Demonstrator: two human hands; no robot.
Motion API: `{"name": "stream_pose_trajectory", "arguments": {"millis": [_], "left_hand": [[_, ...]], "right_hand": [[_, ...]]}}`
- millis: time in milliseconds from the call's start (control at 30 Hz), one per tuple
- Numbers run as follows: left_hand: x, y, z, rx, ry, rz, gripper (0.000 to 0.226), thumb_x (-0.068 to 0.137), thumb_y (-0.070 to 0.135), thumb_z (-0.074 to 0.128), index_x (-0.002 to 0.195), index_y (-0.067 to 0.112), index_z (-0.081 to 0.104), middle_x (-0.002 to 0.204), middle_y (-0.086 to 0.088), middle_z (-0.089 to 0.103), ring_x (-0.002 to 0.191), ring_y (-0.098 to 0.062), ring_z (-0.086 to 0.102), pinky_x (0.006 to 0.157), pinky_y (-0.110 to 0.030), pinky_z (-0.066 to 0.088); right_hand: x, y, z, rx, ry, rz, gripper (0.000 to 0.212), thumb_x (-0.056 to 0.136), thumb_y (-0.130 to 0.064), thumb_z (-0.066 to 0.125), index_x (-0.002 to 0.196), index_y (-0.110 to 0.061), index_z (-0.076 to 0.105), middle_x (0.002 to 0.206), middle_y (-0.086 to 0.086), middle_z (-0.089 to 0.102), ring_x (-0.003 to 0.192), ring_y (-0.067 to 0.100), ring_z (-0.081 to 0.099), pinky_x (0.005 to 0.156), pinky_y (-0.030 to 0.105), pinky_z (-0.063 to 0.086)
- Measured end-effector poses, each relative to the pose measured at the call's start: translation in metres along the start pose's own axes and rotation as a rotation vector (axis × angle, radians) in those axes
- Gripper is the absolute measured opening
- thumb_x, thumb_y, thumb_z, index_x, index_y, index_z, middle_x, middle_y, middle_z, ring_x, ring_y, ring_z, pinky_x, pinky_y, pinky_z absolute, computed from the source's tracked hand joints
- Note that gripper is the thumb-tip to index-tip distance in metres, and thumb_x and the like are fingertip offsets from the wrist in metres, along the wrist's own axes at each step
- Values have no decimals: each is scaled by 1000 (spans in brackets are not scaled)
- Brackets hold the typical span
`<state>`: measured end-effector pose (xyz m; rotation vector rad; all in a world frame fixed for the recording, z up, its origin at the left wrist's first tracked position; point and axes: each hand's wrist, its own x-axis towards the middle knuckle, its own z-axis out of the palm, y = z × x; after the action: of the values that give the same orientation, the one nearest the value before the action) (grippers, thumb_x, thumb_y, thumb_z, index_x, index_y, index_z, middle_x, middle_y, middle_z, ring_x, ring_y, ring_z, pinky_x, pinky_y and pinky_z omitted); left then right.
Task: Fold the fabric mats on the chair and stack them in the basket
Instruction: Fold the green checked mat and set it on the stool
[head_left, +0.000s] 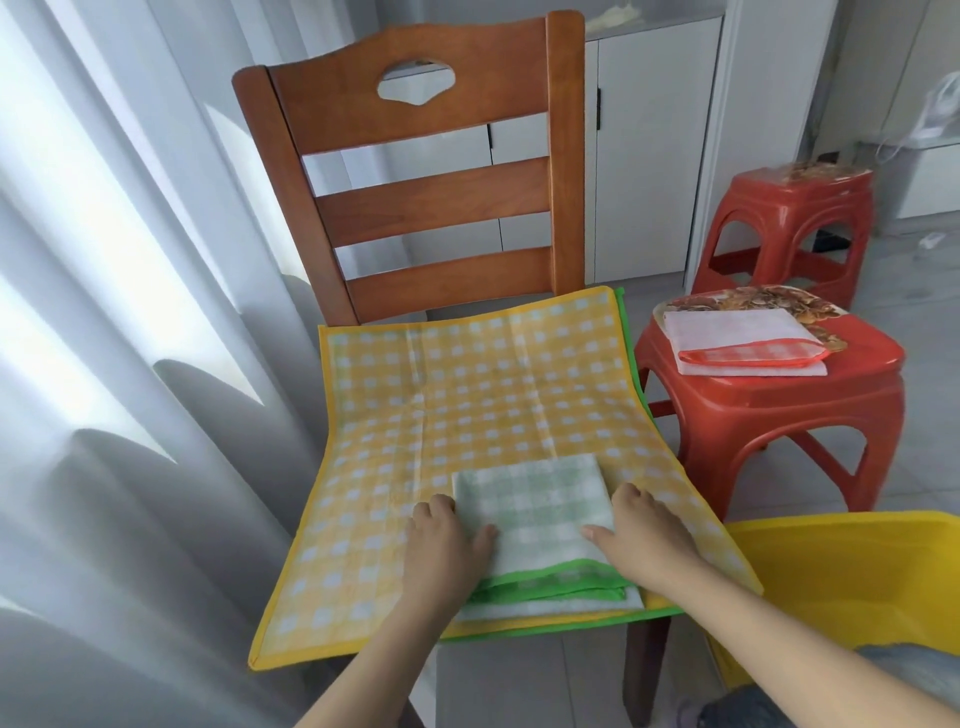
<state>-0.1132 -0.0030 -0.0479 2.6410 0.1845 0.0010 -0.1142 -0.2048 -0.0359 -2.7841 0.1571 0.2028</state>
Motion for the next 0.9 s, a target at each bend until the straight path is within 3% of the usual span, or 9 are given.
{"name": "stream_pose_trajectory", "arguments": {"millis": [133, 200, 300, 400, 467, 567, 700, 767, 900], "left_hand": [[5, 2, 1, -319, -31, -17, 59, 86, 34, 63, 134, 15, 35, 130, -4, 44, 114, -21, 49, 92, -27, 44], [9, 5, -1, -588, -41, -14, 60, 85, 29, 67, 135, 23, 33, 128, -4, 53, 105, -19, 60, 83, -34, 56], [13, 14, -11, -843, -64, 68, 65, 88, 22, 64, 138, 34, 25, 123, 4, 56, 101, -12, 64, 77, -30, 58], [18, 29, -17, -846, -47, 198, 73, 91, 26, 61, 144, 46, 14, 129, 22, 46, 111, -2, 55, 87, -28, 54], [22, 44, -18, -852, -18, 246, 76, 93, 20, 58, 145, 46, 9, 129, 16, 47, 113, -6, 56, 77, -17, 54], [30, 67, -19, -854, 68, 262, 62, 91, 9, 58, 137, 35, 25, 115, 3, 55, 96, -9, 61, 59, -12, 51], [52, 94, -12, -827, 62, 242, 25, 90, 12, 59, 105, 28, 48, 110, -8, 58, 82, -22, 62, 52, -21, 48], [63, 112, -6, -837, 36, 241, 21, 89, 15, 62, 104, 27, 52, 113, -8, 58, 85, -21, 62, 55, -21, 50], [84, 153, 7, -833, -79, 295, 41, 85, 21, 68, 121, 25, 50, 125, -2, 51, 107, -18, 58, 85, -34, 55]], "right_hand": [[1, -2, -2, 317, 88, 12, 32, 95, -32, 47, 108, -6, 34, 80, -1, 48, 69, 17, 50, 52, 28, 36], [4, -1, -5, 486, 125, -10, 30, 96, -27, 47, 111, -6, 31, 78, -2, 44, 65, 12, 45, 49, 23, 30], [10, -1, -15, 709, 236, -55, 29, 95, -21, 49, 113, -7, 32, 94, 4, 50, 76, 18, 51, 58, 27, 38], [20, 5, -25, 863, 367, -63, 38, 92, -16, 53, 124, -6, 35, 104, 4, 51, 98, 27, 57, 72, 30, 41], [26, 12, -33, 909, 398, -81, 43, 91, -13, 56, 128, -9, 35, 115, 8, 56, 104, 23, 58, 78, 26, 39], [32, 23, -49, 959, 339, -175, 53, 86, -7, 62, 131, -21, 37, 124, -1, 54, 111, 15, 53, 86, 23, 42], [38, 44, -75, 849, 246, -230, 45, 84, -14, 67, 126, -24, 54, 130, -11, 48, 125, 3, 37, 100, 16, 24], [43, 57, -86, 841, 249, -204, 49, 84, -17, 67, 129, -25, 51, 136, -10, 43, 125, 0, 33, 101, 18, 23], [57, 84, -108, 778, 323, -152, 60, 84, -19, 67, 137, -26, 42, 144, -5, 32, 134, 10, 29, 102, 20, 23]]}}
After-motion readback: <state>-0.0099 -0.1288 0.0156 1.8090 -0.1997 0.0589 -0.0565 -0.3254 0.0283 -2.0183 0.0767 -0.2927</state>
